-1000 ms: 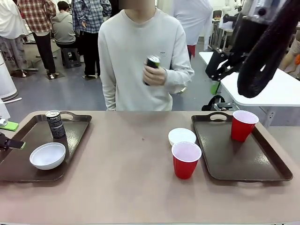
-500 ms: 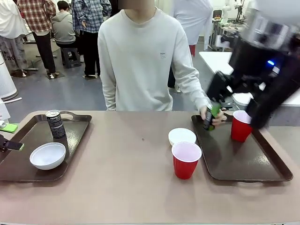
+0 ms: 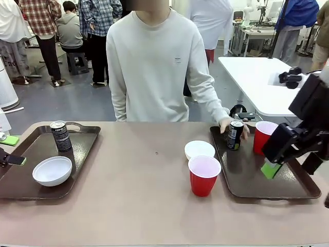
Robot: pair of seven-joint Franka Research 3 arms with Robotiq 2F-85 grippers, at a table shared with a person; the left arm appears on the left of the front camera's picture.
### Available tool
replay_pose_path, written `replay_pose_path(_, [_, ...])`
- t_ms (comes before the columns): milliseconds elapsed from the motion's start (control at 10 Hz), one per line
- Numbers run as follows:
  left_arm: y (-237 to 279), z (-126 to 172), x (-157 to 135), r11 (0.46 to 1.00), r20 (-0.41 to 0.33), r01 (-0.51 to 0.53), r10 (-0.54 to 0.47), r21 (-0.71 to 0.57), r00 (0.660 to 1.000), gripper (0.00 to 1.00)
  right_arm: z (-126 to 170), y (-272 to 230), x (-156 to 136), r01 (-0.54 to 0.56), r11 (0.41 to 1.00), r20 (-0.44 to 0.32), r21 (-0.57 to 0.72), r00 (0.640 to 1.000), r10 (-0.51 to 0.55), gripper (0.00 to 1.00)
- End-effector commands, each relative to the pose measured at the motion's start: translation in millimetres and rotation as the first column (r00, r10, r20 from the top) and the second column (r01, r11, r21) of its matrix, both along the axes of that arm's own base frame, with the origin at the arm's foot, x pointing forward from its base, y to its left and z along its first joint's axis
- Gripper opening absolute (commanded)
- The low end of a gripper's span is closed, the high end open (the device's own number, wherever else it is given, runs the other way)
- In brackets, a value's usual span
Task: Prepare tableware on both trays.
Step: Pick up a Picnic Bowl from the table and place it on a Handle tray.
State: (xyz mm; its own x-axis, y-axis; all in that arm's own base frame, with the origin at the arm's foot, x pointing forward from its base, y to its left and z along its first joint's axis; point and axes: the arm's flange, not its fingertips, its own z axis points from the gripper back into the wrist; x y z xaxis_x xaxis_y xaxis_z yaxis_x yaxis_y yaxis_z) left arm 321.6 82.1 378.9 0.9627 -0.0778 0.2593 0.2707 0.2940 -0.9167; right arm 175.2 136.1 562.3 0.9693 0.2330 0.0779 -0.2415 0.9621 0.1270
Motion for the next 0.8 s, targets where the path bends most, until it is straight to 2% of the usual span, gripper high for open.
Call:
replay_pose_path(0, [3, 0, -3, 1.0, 0.014, 0.013, -0.013, -0.006, 1.0, 1.0, -9, 11, 23, -0.026, 1.0, -0.031, 0.005, 0.999, 0.026, 1.0])
replay_pose_path(100, [3, 0, -3, 1.0, 0.014, 0.013, -0.013, -0.006, 1.0, 1.0, 0, 0, 0, 0.0, 1.0, 0.0, 0.0, 1.0, 0.0, 1.0])
replay_pose_path(200, [3, 0, -3, 1.0, 0.014, 0.013, -0.013, -0.006, 1.0, 1.0, 0, 0, 0, 0.0, 1.0, 0.0, 0.0, 1.0, 0.0, 1.0])
replay_pose_path(300, [3, 0, -3, 1.0, 0.014, 0.013, -0.013, -0.006, 1.0, 1.0, -9, 4, 14, -0.004, 1.0, -0.023, -0.011, 1.0, 0.004, 1.0])
replay_pose_path(400, [3, 0, -3, 1.0, 0.014, 0.013, -0.013, -0.006, 1.0, 1.0, 9, 13, 42, 0.062, 0.998, 0.054, 0.012, 0.997, -0.063, 1.0])
replay_pose_path(500, [3, 0, -3, 1.0, 0.014, 0.013, -0.013, -0.006, 1.0, 1.0, 16, 30, 72, 0.184, 0.983, 0.14, -0.019, 0.974, -0.179, 1.0])
replay_pose_path(700, [3, 0, -3, 1.0, 0.014, 0.013, -0.013, -0.006, 1.0, 1.0, 7, 61, 127, 0.27, 0.956, 0.179, -0.116, 0.952, -0.247, 1.0])
